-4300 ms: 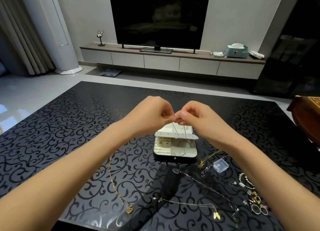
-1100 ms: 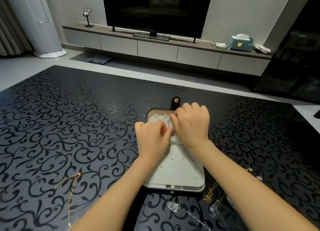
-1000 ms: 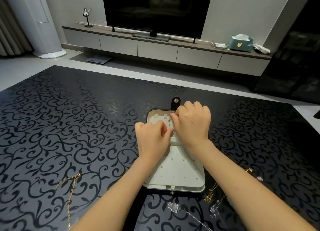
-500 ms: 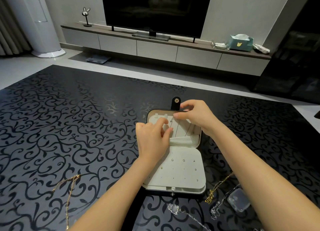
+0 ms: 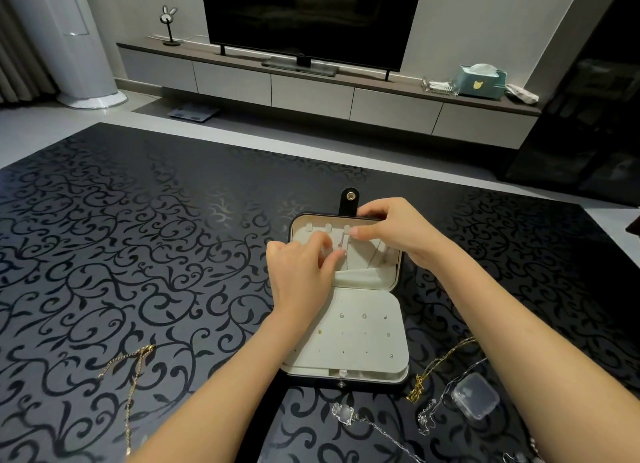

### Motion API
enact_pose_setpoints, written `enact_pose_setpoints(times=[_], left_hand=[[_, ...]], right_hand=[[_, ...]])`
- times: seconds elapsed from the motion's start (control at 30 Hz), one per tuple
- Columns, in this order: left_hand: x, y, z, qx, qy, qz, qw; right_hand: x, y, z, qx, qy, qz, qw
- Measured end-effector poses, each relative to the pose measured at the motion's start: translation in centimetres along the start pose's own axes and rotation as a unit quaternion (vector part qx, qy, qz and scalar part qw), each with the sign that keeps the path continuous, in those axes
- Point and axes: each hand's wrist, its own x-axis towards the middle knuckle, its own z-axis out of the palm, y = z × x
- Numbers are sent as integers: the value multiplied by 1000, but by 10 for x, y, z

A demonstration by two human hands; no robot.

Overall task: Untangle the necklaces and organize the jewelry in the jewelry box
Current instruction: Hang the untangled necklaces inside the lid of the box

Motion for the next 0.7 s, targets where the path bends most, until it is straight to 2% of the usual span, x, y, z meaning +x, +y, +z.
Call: enact_pose_setpoints(times=[0.23, 0.4, 0.53, 0.6, 0.7], left_hand=[[1, -3, 5, 7, -23, -12, 1000], [4, 1, 4, 19, -89, -42, 995], [10, 1, 6, 48, -131, -57, 989], [10, 1, 7, 54, -138, -60, 987], [12, 0, 7, 66, -151, -66, 984]], right_hand=[[6, 8, 9, -195, 48, -26, 979], [-2, 14, 11, -226, 62, -4, 972], [-31, 22, -1, -253, 141, -11, 957], [-57, 29, -12, -249, 125, -8, 960], [-100, 39, -19, -231, 43, 23, 972]])
